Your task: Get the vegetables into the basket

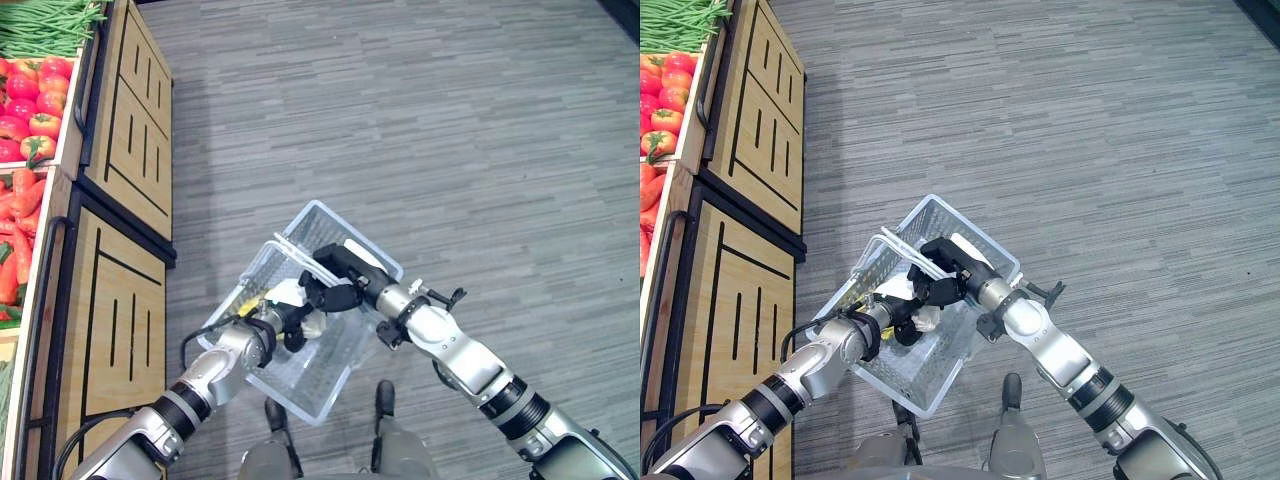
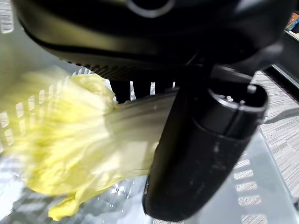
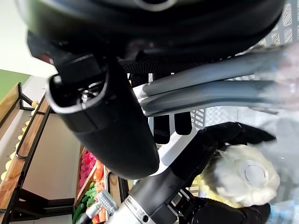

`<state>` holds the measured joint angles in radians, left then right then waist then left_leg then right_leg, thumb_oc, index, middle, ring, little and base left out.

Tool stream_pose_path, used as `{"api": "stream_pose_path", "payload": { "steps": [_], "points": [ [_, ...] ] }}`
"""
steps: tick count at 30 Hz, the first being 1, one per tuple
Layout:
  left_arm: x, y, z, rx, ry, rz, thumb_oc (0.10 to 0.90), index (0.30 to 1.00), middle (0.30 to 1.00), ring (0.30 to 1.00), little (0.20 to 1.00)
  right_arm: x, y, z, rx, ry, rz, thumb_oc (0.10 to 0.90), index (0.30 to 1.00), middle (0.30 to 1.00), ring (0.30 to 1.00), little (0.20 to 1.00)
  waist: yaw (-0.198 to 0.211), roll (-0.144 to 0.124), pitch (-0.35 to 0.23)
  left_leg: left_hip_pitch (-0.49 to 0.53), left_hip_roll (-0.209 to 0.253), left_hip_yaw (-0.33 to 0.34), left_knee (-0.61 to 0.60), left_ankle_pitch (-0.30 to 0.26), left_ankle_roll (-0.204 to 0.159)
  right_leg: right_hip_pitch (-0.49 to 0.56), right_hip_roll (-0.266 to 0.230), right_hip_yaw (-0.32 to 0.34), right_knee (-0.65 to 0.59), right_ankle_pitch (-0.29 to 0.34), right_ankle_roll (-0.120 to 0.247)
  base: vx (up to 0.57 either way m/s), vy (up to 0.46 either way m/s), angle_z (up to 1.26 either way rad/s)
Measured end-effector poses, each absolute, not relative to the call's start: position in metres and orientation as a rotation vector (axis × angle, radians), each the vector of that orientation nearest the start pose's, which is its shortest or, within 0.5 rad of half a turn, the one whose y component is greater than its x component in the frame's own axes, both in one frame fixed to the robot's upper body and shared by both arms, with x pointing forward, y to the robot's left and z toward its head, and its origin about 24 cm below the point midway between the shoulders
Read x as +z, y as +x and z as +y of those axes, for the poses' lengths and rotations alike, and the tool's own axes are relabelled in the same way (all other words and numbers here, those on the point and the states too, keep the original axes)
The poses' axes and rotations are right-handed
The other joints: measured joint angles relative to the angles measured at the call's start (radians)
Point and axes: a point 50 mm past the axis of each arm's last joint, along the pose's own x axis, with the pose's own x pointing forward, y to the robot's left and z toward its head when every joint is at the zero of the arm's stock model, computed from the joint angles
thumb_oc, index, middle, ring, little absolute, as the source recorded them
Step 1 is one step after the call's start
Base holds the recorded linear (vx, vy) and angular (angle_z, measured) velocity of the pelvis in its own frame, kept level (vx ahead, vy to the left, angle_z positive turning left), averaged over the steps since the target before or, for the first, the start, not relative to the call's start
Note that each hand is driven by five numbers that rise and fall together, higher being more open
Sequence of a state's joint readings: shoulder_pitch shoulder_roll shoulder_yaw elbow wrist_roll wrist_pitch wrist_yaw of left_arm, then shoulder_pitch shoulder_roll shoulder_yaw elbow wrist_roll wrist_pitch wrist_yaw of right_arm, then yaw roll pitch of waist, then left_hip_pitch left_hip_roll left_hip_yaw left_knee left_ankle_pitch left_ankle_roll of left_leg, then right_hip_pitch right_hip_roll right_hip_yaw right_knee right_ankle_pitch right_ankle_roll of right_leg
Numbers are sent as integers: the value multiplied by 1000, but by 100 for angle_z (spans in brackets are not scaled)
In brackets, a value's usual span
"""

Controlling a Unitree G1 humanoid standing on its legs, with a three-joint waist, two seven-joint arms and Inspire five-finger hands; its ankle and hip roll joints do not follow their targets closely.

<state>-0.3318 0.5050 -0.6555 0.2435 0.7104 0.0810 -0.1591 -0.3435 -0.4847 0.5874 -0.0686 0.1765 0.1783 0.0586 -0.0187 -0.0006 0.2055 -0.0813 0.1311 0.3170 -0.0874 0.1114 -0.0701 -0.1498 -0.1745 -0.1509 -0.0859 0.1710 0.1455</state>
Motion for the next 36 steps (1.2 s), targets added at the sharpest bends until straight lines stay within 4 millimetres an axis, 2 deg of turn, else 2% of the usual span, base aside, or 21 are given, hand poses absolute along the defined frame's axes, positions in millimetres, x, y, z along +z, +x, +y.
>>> {"api": "stream_pose_path", "payload": {
  "steps": [7,9,12,13,14,17,19,20,21,24,25,26,27,28,31,33,36],
  "points": [
    [15,279,125,-668,1387,37,900,1000,1000,1000,1000,78,276,-90,641,-438,-11,400,300,300,300,300,3,1,0,22,-1,-4,0,0,0,27,-1,-7,0,-1,0,28,-4,2],
    [15,279,130,-643,1355,57,900,1000,1000,1000,1000,75,277,-90,633,-436,2,400,300,300,300,300,5,2,0,36,0,-5,0,0,0,41,-3,-7,0,-2,0,40,-15,0],
    [15,274,147,-565,1240,118,900,1000,1000,1000,1000,60,279,-97,598,-405,71,400,300,300,300,300,6,3,0,63,2,-7,0,-1,-1,71,-2,-12,-1,-8,-1,52,-14,5],
    [20,270,162,-482,1123,147,900,1000,1000,1000,1000,50,274,-107,561,-356,123,400,300,300,300,300,10,5,-1,69,4,-15,0,-2,-2,82,-1,-20,-1,-11,-2,48,-11,13],
    [21,268,169,-460,1082,160,900,1000,1000,1000,1000,46,271,-113,547,-342,146,400,300,300,300,300,15,6,-1,72,3,-17,0,-2,-2,87,-1,-22,-1,-12,-2,18,-9,14],
    [27,255,177,-458,1046,150,900,1000,1000,1000,1000,32,261,-123,532,-331,212,400,300,300,300,300,29,12,-3,88,1,-19,-1,-4,-1,105,-4,-24,-1,-15,0,44,-2,4],
    [33,242,192,-407,912,167,900,1000,1000,1000,1000,23,254,-134,498,-295,256,400,300,300,300,300,30,21,-4,96,-1,-22,-1,-5,-1,116,-7,-29,-1,-17,2,25,12,8],
    [39,228,198,-398,848,164,900,1000,1000,1000,1000,13,244,-143,464,-269,301,400,300,300,300,300,34,34,-11,101,-4,-27,-1,-7,0,126,-11,-33,-1,-20,3,11,14,18],
    [40,221,198,-416,821,169,900,1000,1000,1000,1000,5,238,-148,448,-264,337,400,300,300,300,300,36,44,-17,105,-7,-34,-1,-8,0,135,-13,-40,0,-22,5,4,7,18],
    [10,216,190,-432,737,273,900,1000,1000,1000,1000,-16,228,-157,421,-266,439,400,300,300,300,300,45,91,-57,119,-14,-39,-1,-17,2,150,-21,-42,-1,-26,11,-1,0,7],
    [-17,213,187,-449,704,363,900,1000,1000,1000,1000,-25,225,-161,404,-269,481,400,300,300,300,300,45,99,-68,117,-14,-39,-1,-19,-1,148,-17,-44,0,-28,13,0,0,0],
    [-47,206,179,-475,659,471,900,1000,1000,1000,1000,-43,211,-170,374,-256,558,400,300,300,300,300,45,100,-90,113,-11,-45,-1,-18,-3,148,-18,-45,0,-29,15,-19,10,8],
    [-55,202,174,-492,645,504,900,1000,1000,1000,1000,-51,204,-172,362,-247,595,400,300,300,300,300,43,94,-97,111,-10,-52,-1,-18,-3,149,-18,-52,0,-31,12,-9,7,15],
    [-73,191,166,-526,630,576,900,1000,1000,1000,1000,-62,193,-175,340,-248,650,400,300,300,300,300,28,79,-105,101,-9,-59,-1,-16,-4,145,-17,-58,0,-32,12,-4,5,12],
    [-95,178,156,-548,619,667,900,1000,1000,1000,1000,-76,180,-180,312,-256,709,400,300,300,300,300,11,51,-113,91,-9,-57,-1,-14,-4,131,-16,-58,0,-29,9,5,1,0],
    [-105,186,150,-528,632,700,900,1000,1000,1000,1000,-85,174,-178,299,-240,736,400,300,300,300,300,13,47,-125,94,-9,-62,-1,-12,-4,140,-17,-63,0,-30,9,0,0,8],
    [-108,185,152,-506,653,714,900,1000,1000,1000,1000,-94,169,-173,266,-218,765,400,300,300,300,300,2,39,-130,96,-8,-59,-1,-14,-2,140,-16,-62,0,-33,10,-3,-1,-1]
  ]
}}
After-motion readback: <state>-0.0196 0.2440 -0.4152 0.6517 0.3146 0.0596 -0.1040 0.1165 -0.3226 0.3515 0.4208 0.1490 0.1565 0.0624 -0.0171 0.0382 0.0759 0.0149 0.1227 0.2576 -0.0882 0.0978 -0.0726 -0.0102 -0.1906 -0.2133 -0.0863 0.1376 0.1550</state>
